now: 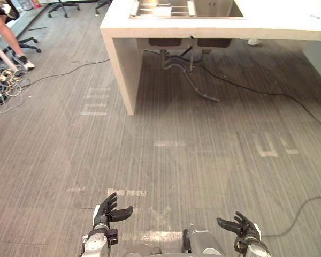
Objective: Walk over to the sink, pick up the cup, carry it to the dishwasher, place the cup inside the dishwasher, then close the dishwasher door
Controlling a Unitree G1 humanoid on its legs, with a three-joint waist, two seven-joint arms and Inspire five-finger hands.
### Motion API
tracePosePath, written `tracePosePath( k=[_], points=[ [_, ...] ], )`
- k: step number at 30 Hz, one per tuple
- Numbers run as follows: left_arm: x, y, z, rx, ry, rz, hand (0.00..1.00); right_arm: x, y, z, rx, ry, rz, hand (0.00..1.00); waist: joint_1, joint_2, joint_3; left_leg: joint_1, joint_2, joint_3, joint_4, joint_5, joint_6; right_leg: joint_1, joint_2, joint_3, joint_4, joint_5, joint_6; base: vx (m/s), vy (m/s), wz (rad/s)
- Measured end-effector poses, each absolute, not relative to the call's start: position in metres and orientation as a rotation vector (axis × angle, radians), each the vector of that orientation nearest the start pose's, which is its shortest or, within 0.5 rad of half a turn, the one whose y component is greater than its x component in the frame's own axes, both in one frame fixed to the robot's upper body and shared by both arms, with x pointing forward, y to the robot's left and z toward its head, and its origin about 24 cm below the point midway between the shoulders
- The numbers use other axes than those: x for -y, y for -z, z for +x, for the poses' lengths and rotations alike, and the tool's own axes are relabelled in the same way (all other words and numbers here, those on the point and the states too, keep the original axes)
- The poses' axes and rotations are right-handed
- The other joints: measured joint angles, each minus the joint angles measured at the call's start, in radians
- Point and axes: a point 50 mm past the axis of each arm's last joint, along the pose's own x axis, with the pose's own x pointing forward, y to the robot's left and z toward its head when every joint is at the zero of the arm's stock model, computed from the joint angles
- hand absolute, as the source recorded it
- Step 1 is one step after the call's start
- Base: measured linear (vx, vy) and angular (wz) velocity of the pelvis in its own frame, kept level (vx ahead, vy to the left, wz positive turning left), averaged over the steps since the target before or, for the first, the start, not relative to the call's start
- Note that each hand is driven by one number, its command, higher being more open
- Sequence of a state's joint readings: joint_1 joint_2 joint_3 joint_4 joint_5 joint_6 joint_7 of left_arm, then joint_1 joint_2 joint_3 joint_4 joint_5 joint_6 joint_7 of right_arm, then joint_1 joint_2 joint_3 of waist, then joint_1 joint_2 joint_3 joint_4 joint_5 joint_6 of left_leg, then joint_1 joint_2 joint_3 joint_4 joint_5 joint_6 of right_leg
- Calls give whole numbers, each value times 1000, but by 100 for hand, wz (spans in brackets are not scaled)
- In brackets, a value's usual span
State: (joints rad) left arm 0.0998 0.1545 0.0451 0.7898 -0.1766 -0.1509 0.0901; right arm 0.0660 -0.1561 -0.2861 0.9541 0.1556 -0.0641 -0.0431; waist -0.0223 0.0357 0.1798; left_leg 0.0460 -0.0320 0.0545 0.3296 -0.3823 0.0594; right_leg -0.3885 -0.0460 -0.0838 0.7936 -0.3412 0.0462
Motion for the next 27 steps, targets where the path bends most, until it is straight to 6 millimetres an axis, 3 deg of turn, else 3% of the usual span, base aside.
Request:
tracePosePath(
  k=[2,3,4,5,6,7,8,10,12,13,15,17,19,21,22,23,24,25,26,27],
  points=[
    [-223,119,151,-714,-304,5,90,252,135,126,-882,450,87,90,-20,30,12,38,64,-27,-46,-7,-16,-71,24,-47,-140,17,-2,491,-145,41],
    [-224,118,154,-710,-310,7,90,253,133,131,-870,445,84,90,-29,45,20,64,97,-36,-81,-1,-34,-104,33,-58,-229,61,2,658,-232,54],
    [-225,118,157,-712,-314,11,90,253,133,131,-869,448,83,90,-31,37,20,94,114,-53,-105,7,-64,-124,30,-45,-375,172,-3,588,-223,44],
    [-226,119,157,-719,-317,12,90,254,134,128,-876,451,80,90,-32,29,18,111,119,-65,-106,3,-82,-126,25,-43,-423,275,-15,674,-279,42],
    [-225,123,154,-744,-321,8,90,259,133,125,-882,461,68,90,-35,34,12,139,139,-92,-92,-5,-102,-119,26,-66,-388,376,-77,822,-360,33],
    [-222,124,159,-746,-320,-5,90,260,130,134,-858,466,69,90,-41,41,12,99,161,-121,12,53,-174,-114,38,-83,-327,300,-102,810,-370,27],
    [-220,124,160,-744,-323,-15,90,260,129,136,-851,466,69,90,-42,40,13,78,162,-131,75,92,-167,-93,42,-88,-324,277,-115,645,-303,20],
    [-212,127,156,-747,-344,-65,90,255,130,135,-841,466,89,90,-40,37,16,-34,181,-137,421,290,-168,56,68,-96,-385,225,-142,516,-244,12],
    [-211,123,158,-718,-345,-79,90,246,130,134,-816,468,131,90,-22,30,20,-132,238,-87,677,275,-159,203,110,-88,-468,219,-152,529,-235,2],
    [-211,120,160,-699,-343,-80,90,242,130,135,-803,470,151,90,-16,20,26,-164,257,-60,734,266,-150,247,117,-82,-488,212,-162,497,-220,-9],
    [-209,106,173,-610,-335,-94,90,233,125,145,-747,462,196,90,12,2,30,-334,301,22,838,234,-107,368,144,-52,-581,192,-180,466,-202,-24],
    [-205,96,182,-551,-322,-99,90,229,124,148,-733,459,211,90,33,1,31,-445,288,63,783,202,-102,430,157,-35,-636,182,-186,379,-82,-17],
    [-198,82,187,-477,-290,-91,90,227,125,146,-743,463,213,90,43,-11,39,-497,225,109,592,177,-95,498,150,-29,-670,154,-186,374,-6,-1],
    [-187,57,198,-354,-252,-100,90,231,127,141,-764,476,199,90,67,-11,39,-506,114,82,169,240,-113,539,140,-8,-685,107,-175,478,61,-25],
    [-186,33,209,-242,-252,-99,90,234,129,139,-779,482,190,90,94,-5,38,-507,80,64,-66,332,-121,565,144,26,-691,75,-154,495,93,-55],
    [-187,23,212,-198,-258,-80,90,233,130,139,-787,481,190,90,101,-9,39,-513,69,62,-81,377,-110,577,141,42,-689,58,-134,683,156,-75],
    [-191,5,217,-121,-264,-38,90,231,133,134,-809,484,192,90,116,-38,25,-501,37,65,-60,454,-46,597,104,74,-675,17,-99,476,118,-58],
    [-191,-4,219,-79,-261,-19,90,232,134,131,-817,485,184,90,117,-45,19,-500,30,72,-41,470,-18,594,87,90,-642,0,-79,644,148,-52],
    [-191,-20,222,-13,-256,0,90,234,133,131,-813,490,183,90,112,-47,18,-502,21,84,11,447,14,573,67,107,-554,-14,-53,572,135,-32],
    [-189,-40,224,79,-245,37,90,234,134,127,-823,491,174,90,110,-49,17,-485,12,98,75,381,17,526,50,123,-384,-8,-27,848,207,-24]
  ],
)
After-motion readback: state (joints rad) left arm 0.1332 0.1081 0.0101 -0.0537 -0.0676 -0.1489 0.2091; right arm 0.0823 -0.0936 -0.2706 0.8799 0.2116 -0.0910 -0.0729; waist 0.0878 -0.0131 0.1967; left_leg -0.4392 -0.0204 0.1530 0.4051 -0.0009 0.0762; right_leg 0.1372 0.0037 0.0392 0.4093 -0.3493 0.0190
